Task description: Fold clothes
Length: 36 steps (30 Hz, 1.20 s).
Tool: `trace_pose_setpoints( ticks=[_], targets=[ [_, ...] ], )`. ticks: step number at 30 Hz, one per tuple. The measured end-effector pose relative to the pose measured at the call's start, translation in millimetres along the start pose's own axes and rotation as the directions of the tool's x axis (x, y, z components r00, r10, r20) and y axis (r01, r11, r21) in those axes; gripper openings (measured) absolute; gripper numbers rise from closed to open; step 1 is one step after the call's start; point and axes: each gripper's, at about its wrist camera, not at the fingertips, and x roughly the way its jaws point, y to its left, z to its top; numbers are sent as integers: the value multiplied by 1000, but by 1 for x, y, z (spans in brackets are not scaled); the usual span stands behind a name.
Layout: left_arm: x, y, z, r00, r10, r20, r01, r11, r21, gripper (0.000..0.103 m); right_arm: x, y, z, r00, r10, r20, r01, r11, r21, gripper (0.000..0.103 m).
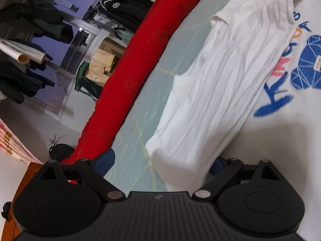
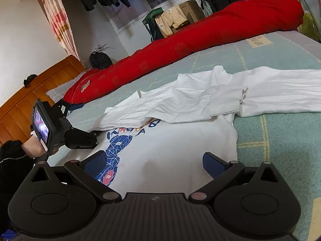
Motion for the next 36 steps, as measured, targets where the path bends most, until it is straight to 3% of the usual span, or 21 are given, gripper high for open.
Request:
trace_pose_setpoints(
  ticks=[3,11,15,18,21,25,28,31,36],
  targets=[
    [2,7,-12,1000,13,-12,-13,999,-39,100,-1,-1,1,1000,7,5,-7,1000,9,103],
    [27,18,-2,999,21,-40,-25,994,-109,101,3,1,-1,1000,4,-6,-4,1000,2,103],
    [26,29,-25,989,105,-106,-120,982,-145,101,3,1,-1,1000,-2,-4,2,1000,2,103],
    [28,45,-42,991,24,-132,-63,952,-300,101,3,0,-1,1000,-1,-3,1,1000,4,103],
    [27,49,-42,989,-2,-148,-50,938,-342,101,2,0,-1,1000,-1,-1,1,1000,6,103],
    [16,55,-41,987,-48,-150,-5,943,-332,100,2,-2,1,1000,0,2,0,1000,12,103],
    [-3,70,-45,984,-142,-110,89,918,-386,99,2,-3,1,1000,3,4,-3,1000,14,103],
    [-17,79,-51,966,-244,-91,191,902,-386,99,3,-3,1,1000,4,2,-4,1000,13,103],
    [-12,80,-52,965,-245,-94,189,899,-395,101,4,-4,2,1000,6,0,-6,1000,12,103]
  ],
)
